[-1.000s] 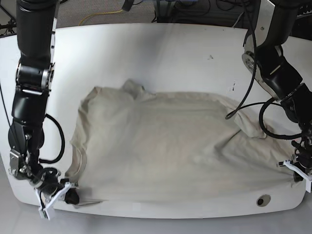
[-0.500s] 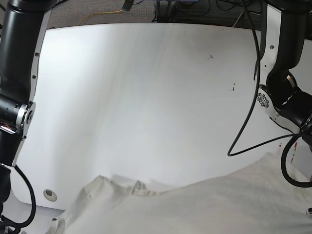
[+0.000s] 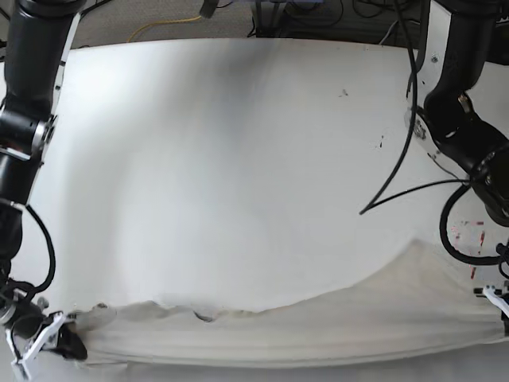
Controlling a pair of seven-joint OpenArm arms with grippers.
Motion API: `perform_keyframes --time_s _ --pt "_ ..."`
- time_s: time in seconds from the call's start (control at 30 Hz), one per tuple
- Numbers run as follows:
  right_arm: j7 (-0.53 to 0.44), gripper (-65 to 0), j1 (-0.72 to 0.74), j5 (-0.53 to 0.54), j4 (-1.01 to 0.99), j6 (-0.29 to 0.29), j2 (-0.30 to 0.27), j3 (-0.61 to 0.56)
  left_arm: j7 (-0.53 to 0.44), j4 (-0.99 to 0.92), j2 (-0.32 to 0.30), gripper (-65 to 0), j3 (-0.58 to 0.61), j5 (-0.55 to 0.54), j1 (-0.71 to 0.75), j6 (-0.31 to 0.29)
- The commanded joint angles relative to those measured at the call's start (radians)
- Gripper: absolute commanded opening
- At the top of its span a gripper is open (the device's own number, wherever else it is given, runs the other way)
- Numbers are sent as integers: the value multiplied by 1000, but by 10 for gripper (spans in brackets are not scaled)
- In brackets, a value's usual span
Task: Fold the T-shirt properly
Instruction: 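Lift the hem and fold it over toward the collar with both grippers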
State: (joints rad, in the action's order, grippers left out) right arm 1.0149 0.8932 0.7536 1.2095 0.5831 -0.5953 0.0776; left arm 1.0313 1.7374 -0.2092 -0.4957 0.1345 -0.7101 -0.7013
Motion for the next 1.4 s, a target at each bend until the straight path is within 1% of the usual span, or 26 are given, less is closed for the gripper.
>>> perform_keyframes --time_s 0.0,0.07,0.2,0.27,0.33,0.47,0.53,0.63,0.73,0.83,0.9,0.97,1.3,1.37 --pt "-32 -650 -95 13 80 1 -15 60 -19 46 -9 -650 -1 11 31 3" --pt "-34 -650 -210 13 125 2 -10 106 -19 72 0 -650 -4 11 111 3" --pt "-35 -650 -414 13 184 2 31 190 -24 126 3 -650 -34 9 292 3" --pt "-35 -650 -477 13 203 2 47 216 -24 128 9 -650 -54 9 343 3" --pt "-35 -650 -575 14 229 2 68 239 -24 132 41 -650 -99 9 418 3" --pt "-35 -650 -707 14 281 2 84 253 -27 135 67 -650 -160 9 539 3" --pt "-35 -650 -770 14 298 2 96 279 -55 135 77 -650 -169 11 593 3" --pt "-32 -650 -837 16 332 2 117 296 -104 135 90 -650 -172 11 674 3" --pt "-32 -650 -911 16 381 2 122 316 -111 135 90 -650 -172 11 740 3" --pt "-31 -650 -951 17 407 2 123 317 -111 134 90 -650 -171 11 757 3" --pt "-31 -650 -992 37 428 2 123 324 -111 132 87 -650 -174 11 788 3" --pt "-31 -650 -1026 62 439 2 123 325 -119 131 63 -650 -176 11 817 3" --pt "-37 -650 -1077 62 438 -5 122 324 -184 89 44 -650 -168 11 866 3" --pt "-35 -650 -1080 62 438 -5 120 321 -184 63 29 -650 -168 11 864 3"
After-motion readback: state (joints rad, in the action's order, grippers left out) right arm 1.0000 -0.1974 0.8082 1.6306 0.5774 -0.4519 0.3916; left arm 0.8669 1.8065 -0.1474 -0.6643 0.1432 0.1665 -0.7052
